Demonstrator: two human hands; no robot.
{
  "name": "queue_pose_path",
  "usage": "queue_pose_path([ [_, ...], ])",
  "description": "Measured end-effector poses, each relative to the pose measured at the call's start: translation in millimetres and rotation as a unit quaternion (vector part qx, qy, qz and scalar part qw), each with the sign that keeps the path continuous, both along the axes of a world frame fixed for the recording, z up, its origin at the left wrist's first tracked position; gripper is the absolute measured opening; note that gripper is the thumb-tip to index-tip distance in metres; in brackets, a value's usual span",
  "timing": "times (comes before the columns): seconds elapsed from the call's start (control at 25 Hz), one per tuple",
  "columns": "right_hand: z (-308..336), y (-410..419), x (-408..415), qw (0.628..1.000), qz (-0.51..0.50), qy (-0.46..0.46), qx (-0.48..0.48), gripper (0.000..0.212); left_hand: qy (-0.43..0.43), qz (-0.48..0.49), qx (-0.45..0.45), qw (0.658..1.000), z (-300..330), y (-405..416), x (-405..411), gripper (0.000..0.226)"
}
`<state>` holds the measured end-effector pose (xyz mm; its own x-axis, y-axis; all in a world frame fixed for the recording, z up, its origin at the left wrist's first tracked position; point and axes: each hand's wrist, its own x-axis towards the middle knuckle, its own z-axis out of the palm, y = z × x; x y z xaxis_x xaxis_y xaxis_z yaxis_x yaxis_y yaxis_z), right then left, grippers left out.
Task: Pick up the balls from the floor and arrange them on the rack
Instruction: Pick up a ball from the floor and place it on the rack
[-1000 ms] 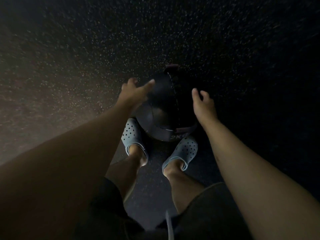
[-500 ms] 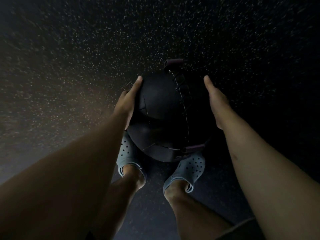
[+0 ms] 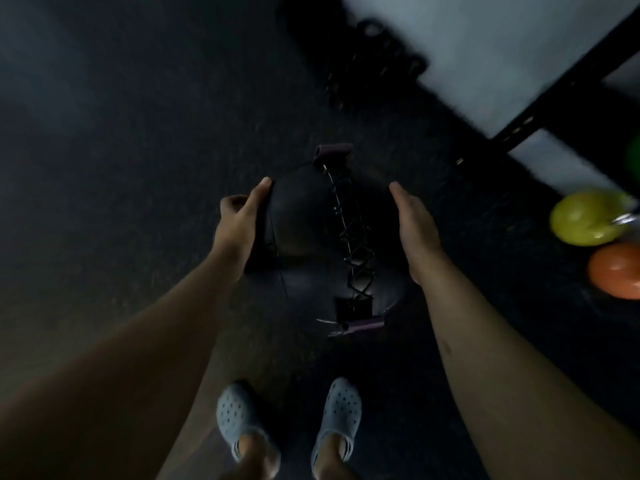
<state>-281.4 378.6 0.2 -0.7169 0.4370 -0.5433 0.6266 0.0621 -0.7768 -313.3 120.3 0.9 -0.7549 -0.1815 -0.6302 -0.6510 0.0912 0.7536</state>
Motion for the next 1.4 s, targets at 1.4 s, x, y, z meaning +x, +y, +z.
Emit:
queue_pose_path([
  [1.4, 751.7, 632.4, 353.8, 0.708, -0.310, 0.552, 0.312, 0.075, 0.555, -0.323, 0.335, 0.689, 757.8, 747.6, 169.2, 0.073],
])
